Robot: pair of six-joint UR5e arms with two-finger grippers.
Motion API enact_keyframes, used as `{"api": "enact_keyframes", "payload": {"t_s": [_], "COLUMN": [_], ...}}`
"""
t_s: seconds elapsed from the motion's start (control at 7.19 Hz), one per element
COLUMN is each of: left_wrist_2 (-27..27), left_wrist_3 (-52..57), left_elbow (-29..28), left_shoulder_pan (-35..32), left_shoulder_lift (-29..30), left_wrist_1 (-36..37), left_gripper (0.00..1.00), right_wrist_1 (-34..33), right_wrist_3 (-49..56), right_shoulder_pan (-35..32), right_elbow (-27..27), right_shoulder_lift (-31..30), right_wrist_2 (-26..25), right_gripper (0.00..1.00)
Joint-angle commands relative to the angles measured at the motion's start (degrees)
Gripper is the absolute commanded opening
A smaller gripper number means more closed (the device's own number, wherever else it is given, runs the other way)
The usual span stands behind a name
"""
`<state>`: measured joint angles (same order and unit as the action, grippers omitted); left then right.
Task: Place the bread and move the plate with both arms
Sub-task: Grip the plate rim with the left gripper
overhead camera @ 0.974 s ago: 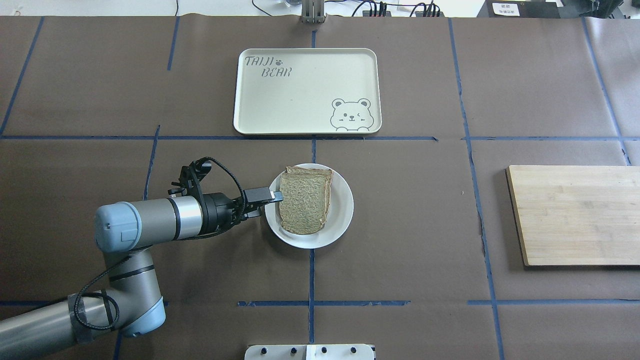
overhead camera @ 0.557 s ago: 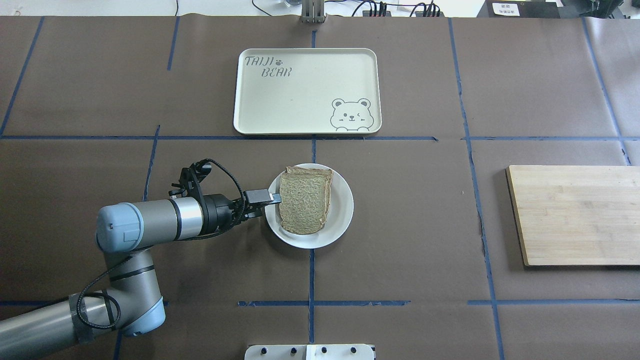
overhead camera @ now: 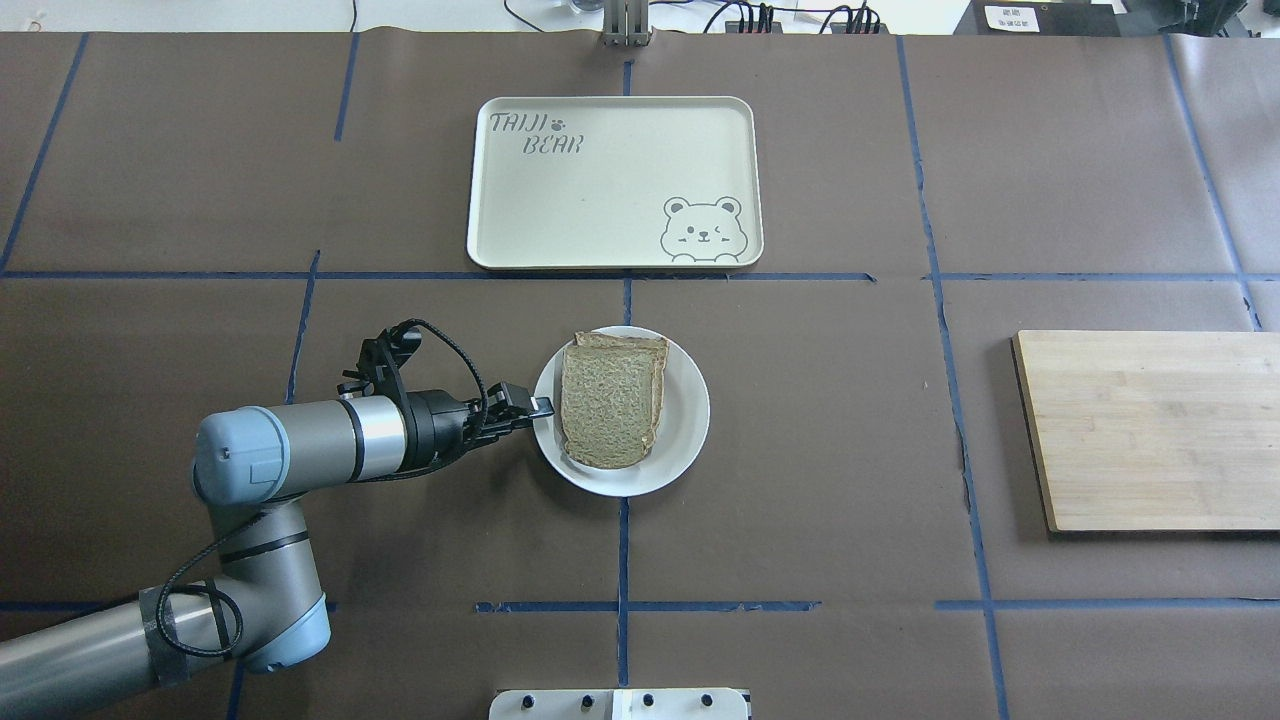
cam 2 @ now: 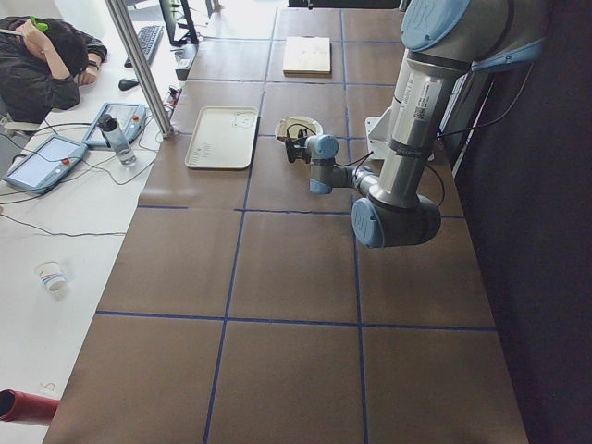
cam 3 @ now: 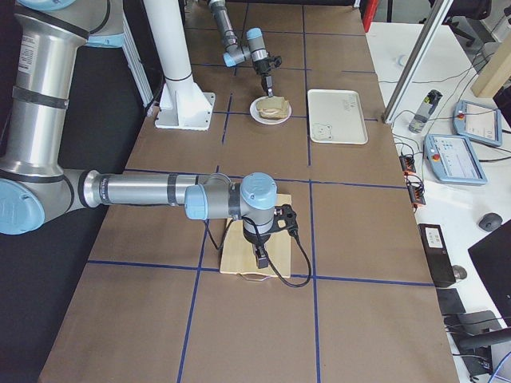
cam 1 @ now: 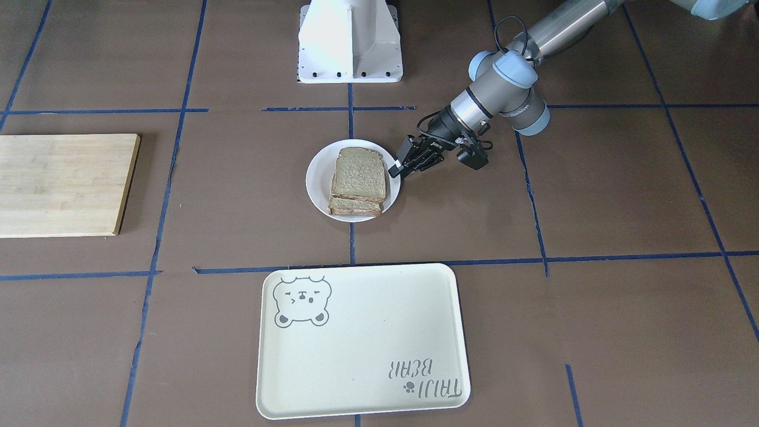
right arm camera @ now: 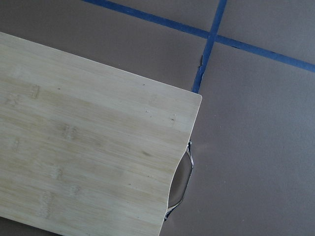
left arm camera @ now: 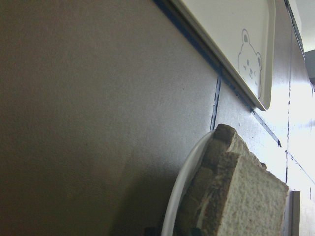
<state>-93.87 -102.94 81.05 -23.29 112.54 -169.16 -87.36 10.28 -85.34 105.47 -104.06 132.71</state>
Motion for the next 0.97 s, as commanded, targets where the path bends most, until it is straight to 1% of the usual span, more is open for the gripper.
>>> {"api": "enact_keyframes", "payload": {"t_s": [0.0,0.7,0.84], "left_wrist_2": [0.0,0.0,0.0], "left_wrist_3": [-0.07,-0.15,-0.07], "left_elbow": [-0.54,-2.21,-2.29], "left_shoulder_pan": [0.09,0.17,0.17], "left_shoulder_lift": [0.31,1.89,1.89], "left_wrist_1": [-0.03,-0.03,-0.03], "left_gripper": [0.34,0.34,0.29], "right_wrist_1": [0.0,0.0,0.0], "right_wrist_3": [0.0,0.09,0.09], "right_shoulder_pan": [0.0,0.0,0.0], "right_elbow": [0.0,-0.27,-0.27], "right_shoulder_lift": [0.0,0.0,0.0], "right_wrist_2": [0.0,0.0,0.0], "right_gripper": [1.0,1.0,1.0]}}
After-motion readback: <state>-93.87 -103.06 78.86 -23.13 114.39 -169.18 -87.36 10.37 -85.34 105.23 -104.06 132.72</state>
